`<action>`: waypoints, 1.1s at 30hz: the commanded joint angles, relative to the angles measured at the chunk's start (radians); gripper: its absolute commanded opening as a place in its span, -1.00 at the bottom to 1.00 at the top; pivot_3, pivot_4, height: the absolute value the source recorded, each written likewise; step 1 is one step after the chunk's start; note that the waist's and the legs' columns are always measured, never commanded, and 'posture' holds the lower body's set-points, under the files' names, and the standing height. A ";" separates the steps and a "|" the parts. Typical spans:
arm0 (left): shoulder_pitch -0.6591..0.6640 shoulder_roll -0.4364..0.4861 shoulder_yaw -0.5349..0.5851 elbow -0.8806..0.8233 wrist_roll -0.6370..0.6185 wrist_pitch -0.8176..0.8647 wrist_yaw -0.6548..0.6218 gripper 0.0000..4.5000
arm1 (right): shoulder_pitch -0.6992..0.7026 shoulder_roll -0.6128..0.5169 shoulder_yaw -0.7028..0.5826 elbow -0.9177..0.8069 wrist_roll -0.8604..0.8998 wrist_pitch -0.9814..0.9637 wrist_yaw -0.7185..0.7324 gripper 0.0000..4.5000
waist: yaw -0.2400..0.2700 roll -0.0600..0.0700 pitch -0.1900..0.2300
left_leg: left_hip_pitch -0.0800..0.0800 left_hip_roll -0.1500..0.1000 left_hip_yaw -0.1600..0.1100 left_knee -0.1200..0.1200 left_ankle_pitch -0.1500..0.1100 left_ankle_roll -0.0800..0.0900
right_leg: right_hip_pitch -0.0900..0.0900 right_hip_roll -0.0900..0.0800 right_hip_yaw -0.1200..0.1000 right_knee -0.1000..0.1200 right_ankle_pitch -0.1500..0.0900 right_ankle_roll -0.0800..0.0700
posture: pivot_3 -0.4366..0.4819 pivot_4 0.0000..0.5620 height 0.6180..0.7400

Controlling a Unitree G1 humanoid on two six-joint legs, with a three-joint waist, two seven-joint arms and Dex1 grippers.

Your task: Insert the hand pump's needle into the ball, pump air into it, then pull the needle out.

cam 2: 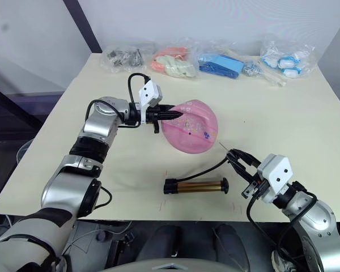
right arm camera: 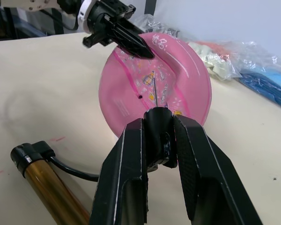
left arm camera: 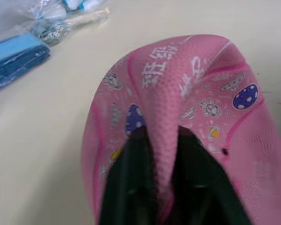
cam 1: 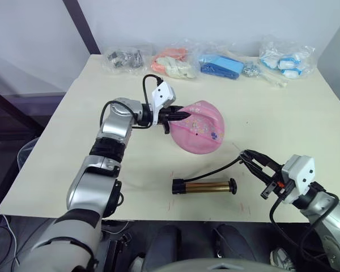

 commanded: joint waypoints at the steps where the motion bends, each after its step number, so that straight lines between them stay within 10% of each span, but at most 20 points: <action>1: 0.030 0.001 0.035 -0.106 -0.019 0.042 0.044 -1.00 | -0.021 0.009 0.014 -0.055 0.065 0.069 -0.019 -0.86 | 0.000 0.000 0.000 | 0.000 0.000 0.000 0.000 0.000 0.000 | 0.000 0.000 0.000 0.000 0.000 0.000 | -0.05 -0.47 1.00; 18: 0.194 -0.019 0.002 -0.433 0.004 0.207 0.209 -1.00 | -0.427 -0.013 -0.018 -0.044 0.539 0.861 -0.372 -0.86 | 0.003 0.000 0.000 | 0.000 0.001 -0.001 0.001 0.000 0.000 | 0.000 -0.001 0.000 0.001 0.000 0.000 | -0.05 -0.47 1.00; 33: 0.198 -0.016 -0.024 -0.400 0.018 0.153 0.200 -1.00 | -0.706 0.060 0.009 0.143 0.624 1.099 -0.519 -0.86 | 0.002 0.000 0.000 | -0.004 0.000 -0.001 0.001 0.000 0.000 | -0.005 -0.002 0.000 0.004 0.000 0.000 | -0.05 -0.47 1.00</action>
